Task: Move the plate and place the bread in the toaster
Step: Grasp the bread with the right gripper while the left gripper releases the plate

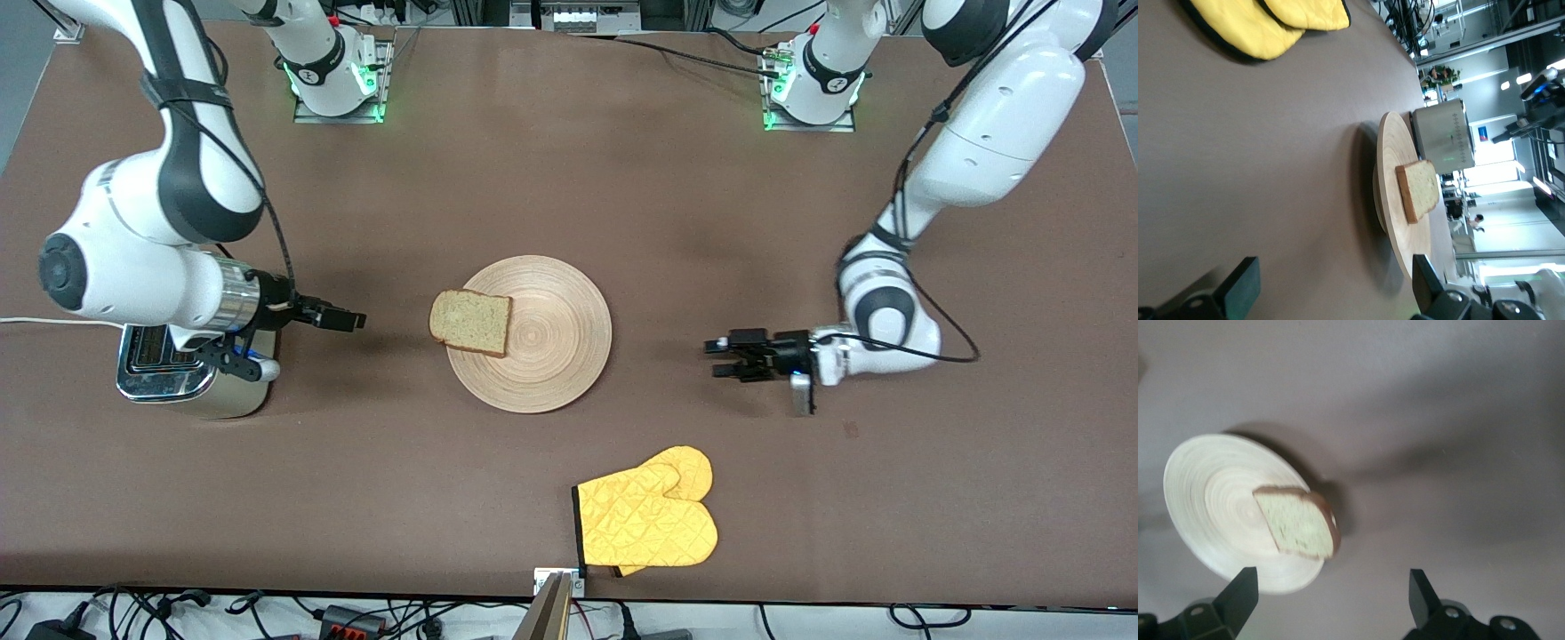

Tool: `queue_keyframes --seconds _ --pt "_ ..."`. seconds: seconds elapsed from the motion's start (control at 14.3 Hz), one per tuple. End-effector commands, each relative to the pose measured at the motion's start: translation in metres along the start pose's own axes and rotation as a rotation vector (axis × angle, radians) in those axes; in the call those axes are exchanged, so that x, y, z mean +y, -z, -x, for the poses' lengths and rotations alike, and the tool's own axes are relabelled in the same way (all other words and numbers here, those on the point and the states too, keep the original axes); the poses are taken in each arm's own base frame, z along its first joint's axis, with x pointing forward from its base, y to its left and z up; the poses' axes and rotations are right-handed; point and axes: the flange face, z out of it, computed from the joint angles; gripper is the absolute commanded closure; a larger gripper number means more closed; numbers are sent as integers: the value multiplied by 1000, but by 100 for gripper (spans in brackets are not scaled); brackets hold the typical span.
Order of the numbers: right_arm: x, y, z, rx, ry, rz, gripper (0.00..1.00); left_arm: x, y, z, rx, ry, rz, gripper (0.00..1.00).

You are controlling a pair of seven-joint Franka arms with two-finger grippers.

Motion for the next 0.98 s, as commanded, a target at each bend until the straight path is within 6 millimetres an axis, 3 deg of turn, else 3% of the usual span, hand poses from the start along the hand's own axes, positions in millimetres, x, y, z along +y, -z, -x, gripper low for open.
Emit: queue_keyframes --seconds 0.0,0.28,0.49,0.63,0.77,0.91 --pt "4 -36 32 38 -40 -83 0 17 49 -28 -122 54 5 0" --pt "7 -80 40 48 -1 -138 0 43 117 -53 -268 211 -122 0" --pt "6 -122 53 107 8 -137 0 85 146 -73 -359 353 -266 0" --pt "7 -140 52 88 46 -157 0 122 154 -86 -401 449 -427 0" --pt "12 -155 50 77 83 -190 0 172 138 -98 -464 442 -614 0" --pt "16 -164 49 70 111 -195 0 205 116 -105 -523 360 -800 0"
